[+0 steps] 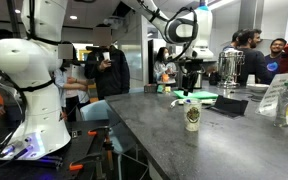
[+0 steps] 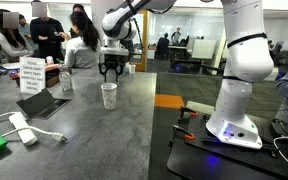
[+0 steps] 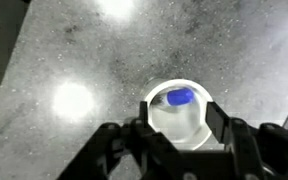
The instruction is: Put the blue marker on the table
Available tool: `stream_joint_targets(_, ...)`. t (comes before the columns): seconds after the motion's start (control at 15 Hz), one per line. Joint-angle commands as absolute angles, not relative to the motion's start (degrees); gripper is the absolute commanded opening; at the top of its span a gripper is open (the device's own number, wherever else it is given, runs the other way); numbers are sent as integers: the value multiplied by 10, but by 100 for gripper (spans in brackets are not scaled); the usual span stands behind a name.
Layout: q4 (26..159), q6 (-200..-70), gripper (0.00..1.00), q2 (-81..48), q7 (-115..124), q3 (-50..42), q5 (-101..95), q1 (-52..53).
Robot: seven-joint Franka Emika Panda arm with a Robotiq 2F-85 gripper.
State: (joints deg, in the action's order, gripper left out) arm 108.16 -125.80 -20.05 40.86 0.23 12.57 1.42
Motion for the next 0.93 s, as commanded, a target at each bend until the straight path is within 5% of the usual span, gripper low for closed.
stream_joint_targets(0.0,1045,-1256,57,-235,425,-12,151,23)
stream_joint_targets(0.33,1010,-1256,44,-272,425,-21,166,23)
stream_joint_targets(0.87,1003,-1254,43,-299,424,-21,193,25)
